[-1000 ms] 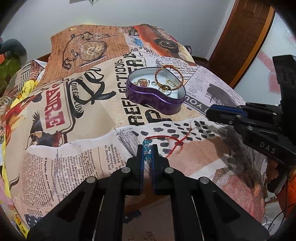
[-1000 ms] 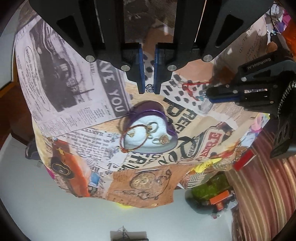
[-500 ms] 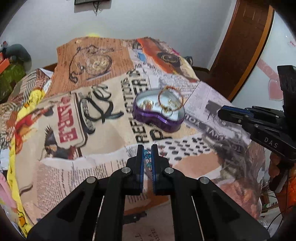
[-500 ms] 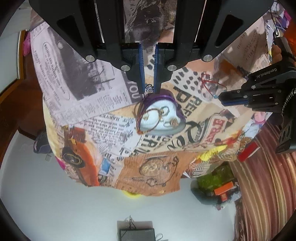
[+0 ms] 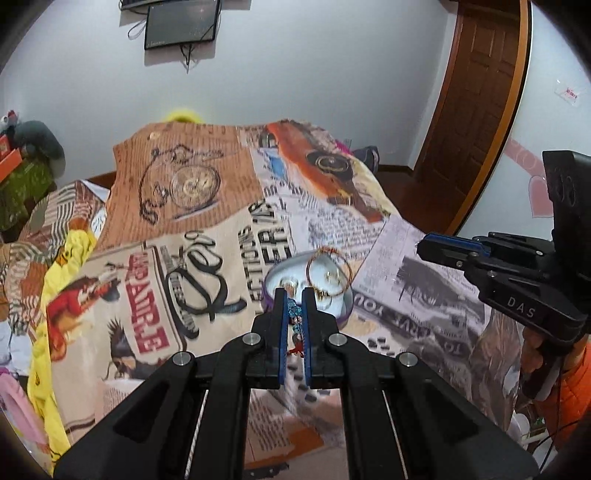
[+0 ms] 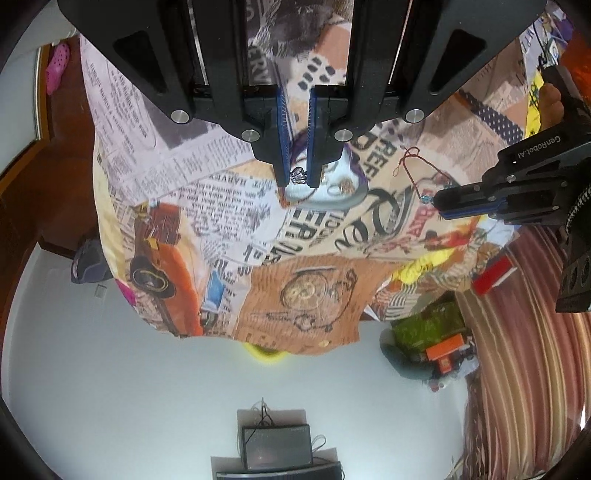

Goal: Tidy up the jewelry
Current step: 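Lower the red-string bracelet into the tin with the left tool and open it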

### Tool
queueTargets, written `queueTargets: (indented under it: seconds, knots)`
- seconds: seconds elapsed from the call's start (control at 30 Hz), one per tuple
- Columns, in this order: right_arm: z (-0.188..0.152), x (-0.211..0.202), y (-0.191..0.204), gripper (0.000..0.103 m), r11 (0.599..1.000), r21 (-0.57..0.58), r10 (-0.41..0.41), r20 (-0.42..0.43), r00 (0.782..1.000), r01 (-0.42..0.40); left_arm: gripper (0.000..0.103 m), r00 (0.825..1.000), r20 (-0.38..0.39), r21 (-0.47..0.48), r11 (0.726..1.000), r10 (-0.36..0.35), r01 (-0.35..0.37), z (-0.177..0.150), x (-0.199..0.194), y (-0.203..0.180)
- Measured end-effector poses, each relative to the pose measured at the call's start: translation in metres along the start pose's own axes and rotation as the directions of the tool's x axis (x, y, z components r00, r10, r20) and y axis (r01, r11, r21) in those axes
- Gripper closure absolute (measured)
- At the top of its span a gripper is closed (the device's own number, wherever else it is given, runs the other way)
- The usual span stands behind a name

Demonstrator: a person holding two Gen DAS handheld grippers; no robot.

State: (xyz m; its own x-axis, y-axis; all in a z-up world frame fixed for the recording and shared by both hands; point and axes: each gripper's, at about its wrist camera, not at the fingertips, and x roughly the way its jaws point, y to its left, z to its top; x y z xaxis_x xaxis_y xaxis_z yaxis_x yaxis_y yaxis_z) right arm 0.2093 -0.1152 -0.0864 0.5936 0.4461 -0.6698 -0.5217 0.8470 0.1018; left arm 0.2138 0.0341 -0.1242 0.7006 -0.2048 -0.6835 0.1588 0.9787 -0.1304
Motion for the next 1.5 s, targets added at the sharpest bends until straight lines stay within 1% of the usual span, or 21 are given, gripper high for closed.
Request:
queueTargets:
  seconds: [0.3,0.63,0.83,1.13,1.3,1.5]
  knots:
    - [0.017,0.010,-0.001,0.095,1.000,0.005,0.013,0.039,0.999,-0.013,0.098,0.999,0.042,0.009,1.000,-0.010,0.010,0.026,0.011,-0.003]
    - [0.022,0.034,-0.003,0.095,0.999,0.015,0.047,0.030,0.998,-0.047,0.098,0.999,0.027,0.006,0.999,-0.034,0.034,0.036,0.044,-0.002]
    - [0.023,0.052,-0.004,0.095,0.998,0.019,0.067,0.006,0.998,-0.067,0.098,0.999,-0.004,-0.008,0.999,-0.053,0.053,0.035,0.067,0.001]
    - [0.018,0.074,-0.007,0.095,0.996,0.025,0.087,-0.044,0.995,-0.086,0.098,0.995,-0.066,-0.010,0.997,-0.077,0.076,0.023,0.097,0.003]
    - [0.015,0.087,-0.005,0.095,0.996,0.018,0.090,-0.085,0.992,-0.089,0.098,0.992,-0.095,-0.016,0.996,-0.085,0.084,0.018,0.108,0.006]
    - [0.011,0.102,-0.006,0.095,0.995,0.025,0.099,-0.130,0.987,-0.096,0.098,0.991,-0.107,-0.019,0.996,-0.084,0.082,0.015,0.112,0.008]
